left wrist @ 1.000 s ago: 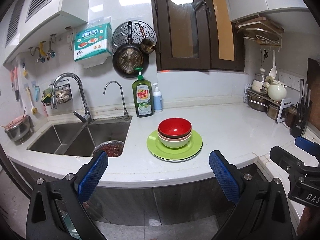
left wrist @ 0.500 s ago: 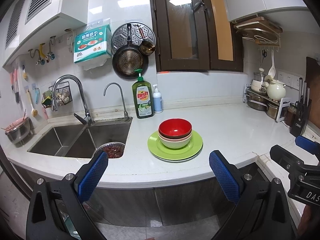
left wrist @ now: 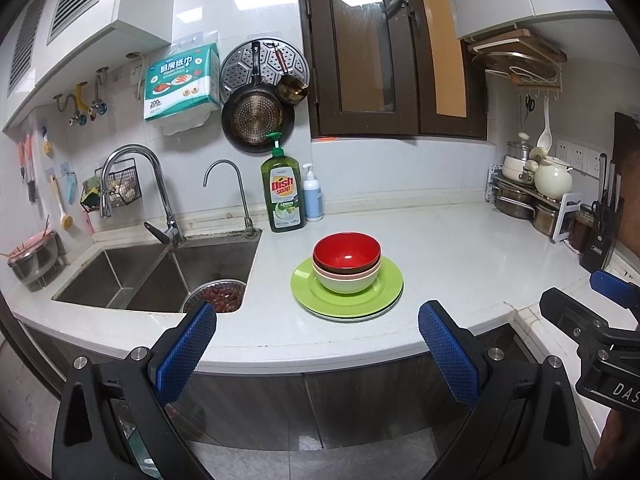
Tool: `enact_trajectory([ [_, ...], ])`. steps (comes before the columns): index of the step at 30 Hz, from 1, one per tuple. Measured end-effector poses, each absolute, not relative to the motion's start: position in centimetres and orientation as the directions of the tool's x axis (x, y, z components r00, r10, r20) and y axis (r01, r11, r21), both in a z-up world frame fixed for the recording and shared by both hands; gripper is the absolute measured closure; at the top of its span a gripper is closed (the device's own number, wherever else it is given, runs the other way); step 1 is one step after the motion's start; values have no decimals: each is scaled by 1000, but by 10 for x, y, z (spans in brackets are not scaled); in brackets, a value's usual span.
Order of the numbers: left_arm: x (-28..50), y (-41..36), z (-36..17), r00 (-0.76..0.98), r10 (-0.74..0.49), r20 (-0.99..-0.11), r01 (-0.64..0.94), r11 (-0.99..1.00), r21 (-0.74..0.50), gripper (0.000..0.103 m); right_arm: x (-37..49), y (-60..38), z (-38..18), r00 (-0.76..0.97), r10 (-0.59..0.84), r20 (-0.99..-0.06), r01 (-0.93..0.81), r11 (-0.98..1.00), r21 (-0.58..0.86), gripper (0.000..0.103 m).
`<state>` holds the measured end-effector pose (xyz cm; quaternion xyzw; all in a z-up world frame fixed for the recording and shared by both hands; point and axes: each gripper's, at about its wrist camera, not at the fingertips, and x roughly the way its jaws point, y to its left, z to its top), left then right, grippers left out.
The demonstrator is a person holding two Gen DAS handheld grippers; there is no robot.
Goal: Organize plates and bowls
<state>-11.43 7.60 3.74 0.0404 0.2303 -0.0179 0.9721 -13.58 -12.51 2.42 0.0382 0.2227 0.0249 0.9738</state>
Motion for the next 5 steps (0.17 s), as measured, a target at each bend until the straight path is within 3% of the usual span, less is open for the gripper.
enact_trajectory([
  [5, -112, 76, 37, 894, -17, -448, 53, 996, 67, 0, -134, -123, 25, 900, 56, -432, -23, 996, 81, 8],
])
